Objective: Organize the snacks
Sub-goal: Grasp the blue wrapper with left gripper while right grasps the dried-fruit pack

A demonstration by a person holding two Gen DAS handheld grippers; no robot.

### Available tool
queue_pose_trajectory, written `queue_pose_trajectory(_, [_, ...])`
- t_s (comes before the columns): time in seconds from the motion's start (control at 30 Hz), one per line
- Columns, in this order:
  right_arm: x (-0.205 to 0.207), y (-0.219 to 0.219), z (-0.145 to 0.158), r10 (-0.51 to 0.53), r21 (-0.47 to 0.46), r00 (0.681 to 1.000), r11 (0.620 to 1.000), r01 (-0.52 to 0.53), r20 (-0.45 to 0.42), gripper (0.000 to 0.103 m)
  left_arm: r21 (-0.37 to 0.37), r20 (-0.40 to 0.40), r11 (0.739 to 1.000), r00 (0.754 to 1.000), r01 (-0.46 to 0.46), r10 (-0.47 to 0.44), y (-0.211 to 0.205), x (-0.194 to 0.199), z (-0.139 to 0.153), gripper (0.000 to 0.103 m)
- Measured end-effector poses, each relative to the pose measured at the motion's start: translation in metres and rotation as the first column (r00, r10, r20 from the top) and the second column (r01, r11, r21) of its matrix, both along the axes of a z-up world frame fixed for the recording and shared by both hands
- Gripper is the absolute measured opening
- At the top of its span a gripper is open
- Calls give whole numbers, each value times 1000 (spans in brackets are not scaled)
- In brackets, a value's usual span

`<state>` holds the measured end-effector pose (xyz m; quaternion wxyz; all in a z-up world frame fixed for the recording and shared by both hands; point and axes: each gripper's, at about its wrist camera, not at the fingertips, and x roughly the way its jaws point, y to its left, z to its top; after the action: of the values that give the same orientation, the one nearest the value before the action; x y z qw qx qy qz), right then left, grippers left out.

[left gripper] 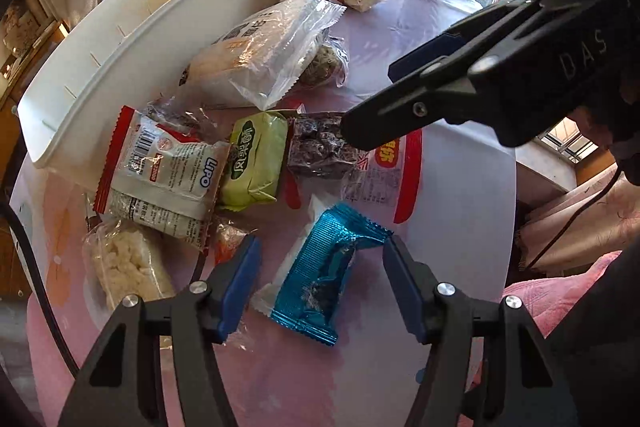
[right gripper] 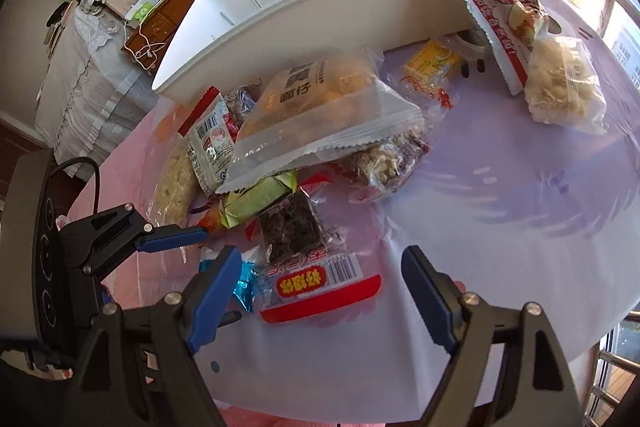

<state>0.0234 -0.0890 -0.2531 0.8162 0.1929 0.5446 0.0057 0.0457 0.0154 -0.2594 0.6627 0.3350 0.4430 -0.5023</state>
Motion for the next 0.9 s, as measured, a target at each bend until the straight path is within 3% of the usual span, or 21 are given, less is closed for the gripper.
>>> queue_pose_trajectory(0.27, [24,18,-13,188,-83,982,978,-189,-22,83,5,-17,999,999,36,-36,-18,-1,-11,49])
queue_pose_trajectory(0.4, [35,26,-17,259,-116,965,958,-262,-37,84,6,-28,1000,999,25,-25,-25,0,-15,49])
queue_pose_trajectory(0.7, [43,49,-18,328,-210,944,921,-329,-41,82,10,-50,994,993,-110,110,-7,10,-19,48])
queue_pose_trajectory(0.73, [39,54,-19,333,-231,942,914,-334,-43,79,9,-53,993,991,-119,119,-6,10,-19,48])
queue_pose_trajectory(0.8, [38,55,-18,334,-270,941,903,-333,-44,70,5,-43,990,989,-144,144,-3,13,-18,31])
queue_pose_trajectory(0.87, [36,53,-17,326,-277,945,905,-323,-38,53,4,-53,985,984,-173,173,-3,17,-23,28])
queue_pose_trajectory(0.9, [37,52,-17,318,-260,947,912,-316,-34,50,0,-59,982,981,-187,187,-2,18,-23,26])
